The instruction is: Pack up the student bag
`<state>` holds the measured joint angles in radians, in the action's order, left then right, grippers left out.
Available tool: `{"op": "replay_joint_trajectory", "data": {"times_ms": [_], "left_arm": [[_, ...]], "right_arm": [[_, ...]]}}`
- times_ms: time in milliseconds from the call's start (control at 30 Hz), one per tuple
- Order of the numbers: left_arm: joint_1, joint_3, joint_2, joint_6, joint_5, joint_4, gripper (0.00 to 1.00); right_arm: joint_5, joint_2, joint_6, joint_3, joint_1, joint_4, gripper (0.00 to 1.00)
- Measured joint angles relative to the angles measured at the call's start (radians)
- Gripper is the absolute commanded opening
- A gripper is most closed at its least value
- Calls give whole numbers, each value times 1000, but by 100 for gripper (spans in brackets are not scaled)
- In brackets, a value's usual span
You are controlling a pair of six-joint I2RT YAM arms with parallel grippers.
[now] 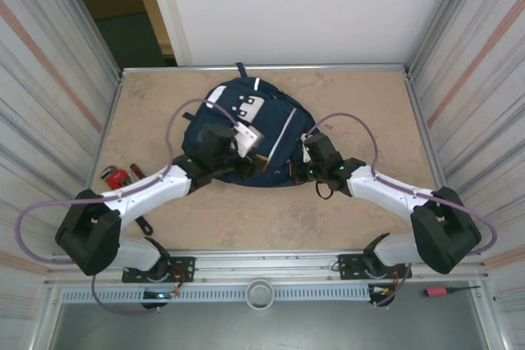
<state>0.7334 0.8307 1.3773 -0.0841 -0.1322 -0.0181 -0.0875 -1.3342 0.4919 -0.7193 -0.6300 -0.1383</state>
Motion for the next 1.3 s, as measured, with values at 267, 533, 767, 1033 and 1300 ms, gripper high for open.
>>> {"op": "replay_joint_trajectory", "data": {"times_ms": [267,533,767,1033,1300], "left_arm": [[144,95,178,-294,193,21,64],[161,190,311,-419,285,48,46],[169,194,321,-459,298,39,15],[153,175,310,-465,234,12,0],[114,136,264,-439,129,-19,0]], "right_arm": [[-95,21,1,34,57,40,0],[-119,23,1,50,70,64,0],[-139,16,0,58,87,86,0],[-184,1,0,67,100,116,8],[-209,-14,1,69,115,174,18]]}}
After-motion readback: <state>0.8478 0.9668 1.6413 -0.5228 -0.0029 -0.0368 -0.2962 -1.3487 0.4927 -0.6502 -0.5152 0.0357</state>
